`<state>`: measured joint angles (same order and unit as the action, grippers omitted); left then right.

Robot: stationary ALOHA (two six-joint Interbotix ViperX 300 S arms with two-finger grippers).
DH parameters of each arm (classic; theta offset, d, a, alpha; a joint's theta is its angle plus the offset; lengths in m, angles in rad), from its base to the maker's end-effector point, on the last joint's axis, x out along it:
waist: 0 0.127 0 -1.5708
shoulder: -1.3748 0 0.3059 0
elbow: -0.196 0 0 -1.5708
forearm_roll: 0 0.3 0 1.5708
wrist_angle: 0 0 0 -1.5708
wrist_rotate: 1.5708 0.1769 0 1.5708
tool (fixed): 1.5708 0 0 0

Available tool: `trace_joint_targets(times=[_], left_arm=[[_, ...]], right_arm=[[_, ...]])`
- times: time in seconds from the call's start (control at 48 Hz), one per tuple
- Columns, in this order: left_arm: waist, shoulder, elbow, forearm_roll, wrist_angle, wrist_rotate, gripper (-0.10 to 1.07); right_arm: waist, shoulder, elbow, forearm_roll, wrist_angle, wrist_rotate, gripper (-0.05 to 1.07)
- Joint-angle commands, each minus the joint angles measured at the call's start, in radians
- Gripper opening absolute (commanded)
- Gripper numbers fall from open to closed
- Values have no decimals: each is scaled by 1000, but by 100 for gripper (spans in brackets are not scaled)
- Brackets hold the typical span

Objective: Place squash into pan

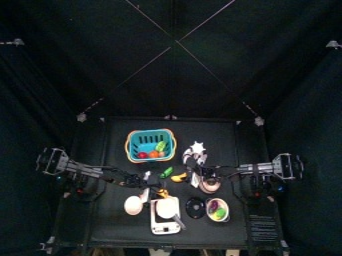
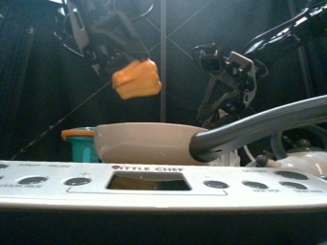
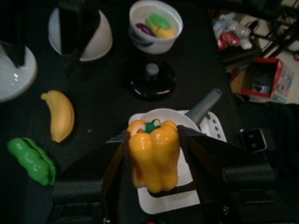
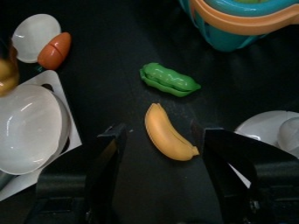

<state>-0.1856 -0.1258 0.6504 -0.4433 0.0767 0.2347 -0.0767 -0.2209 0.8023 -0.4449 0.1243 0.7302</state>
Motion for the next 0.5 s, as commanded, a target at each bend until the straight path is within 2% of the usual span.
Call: trace_joint_targets(times=[0.0,0.062,0.25,0.479], left_arm=[[-12,20,-37,-3,-12,2,50],[-12,54,-44,-17,-12,0,54],[-18,135,-84,-64,-12,2,76],[-20,143,-89,-77,-8,2,87]], right_arm=[[0,-15,-12,2,-3,-2,92],[0,-11,-15,2,-3,-3,92],[2,-3,-12,2,-3,-3,92],[2,-3,-8,0,-3,-3,92]])
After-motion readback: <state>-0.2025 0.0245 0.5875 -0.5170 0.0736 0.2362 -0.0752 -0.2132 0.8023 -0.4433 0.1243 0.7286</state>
